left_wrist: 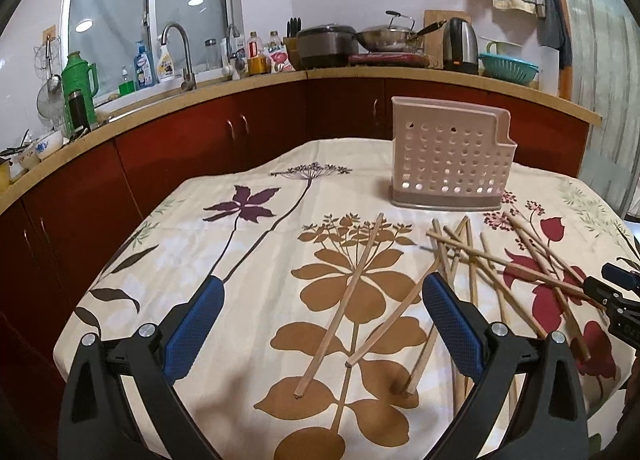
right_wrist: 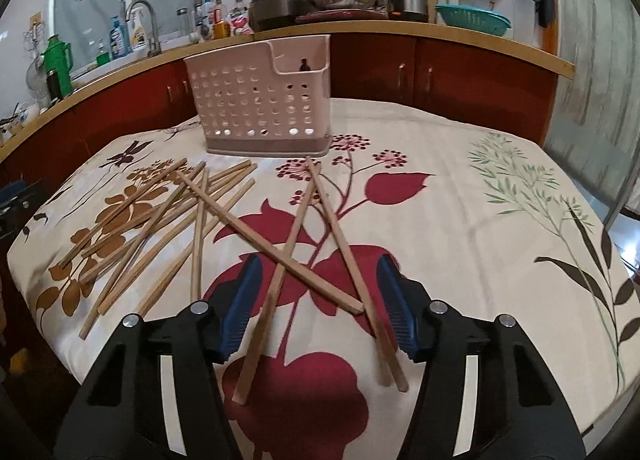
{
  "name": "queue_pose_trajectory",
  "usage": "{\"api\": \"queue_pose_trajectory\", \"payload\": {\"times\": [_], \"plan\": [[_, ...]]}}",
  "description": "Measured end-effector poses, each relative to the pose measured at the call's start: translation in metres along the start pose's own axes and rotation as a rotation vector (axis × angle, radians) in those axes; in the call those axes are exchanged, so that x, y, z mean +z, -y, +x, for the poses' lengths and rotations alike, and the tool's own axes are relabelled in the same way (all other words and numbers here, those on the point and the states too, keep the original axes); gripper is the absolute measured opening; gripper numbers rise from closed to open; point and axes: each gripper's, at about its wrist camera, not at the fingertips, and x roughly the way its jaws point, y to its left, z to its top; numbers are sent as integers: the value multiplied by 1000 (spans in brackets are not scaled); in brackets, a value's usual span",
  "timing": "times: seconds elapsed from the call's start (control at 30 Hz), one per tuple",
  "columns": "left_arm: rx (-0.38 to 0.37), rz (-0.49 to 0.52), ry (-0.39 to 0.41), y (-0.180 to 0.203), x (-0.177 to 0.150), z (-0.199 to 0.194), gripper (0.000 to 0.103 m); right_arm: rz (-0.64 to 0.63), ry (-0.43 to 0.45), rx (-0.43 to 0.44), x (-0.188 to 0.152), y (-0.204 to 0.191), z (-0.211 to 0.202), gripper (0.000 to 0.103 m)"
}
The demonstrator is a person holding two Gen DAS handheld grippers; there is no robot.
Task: Organize utensils
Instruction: 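Lower the right gripper onto a wooden chopstick and close on it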
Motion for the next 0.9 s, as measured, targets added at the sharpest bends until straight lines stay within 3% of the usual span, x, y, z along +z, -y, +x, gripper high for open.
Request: {"api": "queue_pose_trajectory", "payload": {"times": [0.17,0.3,0.6,0.9], "plan": [[0,-1,-19,0,-2,7,97,-41,-8,32,1,-7,8,53],[1,-2,-21,-1,-3,9,97,-47,-38,45,1,-7,20,40],[7,-2,-30,-3,-6,14,97,-40,-84,35,0,2,32,37],[12,-2,-31,-3,-7,15,97,-50,-125,82,-9,-4,23,31]]}}
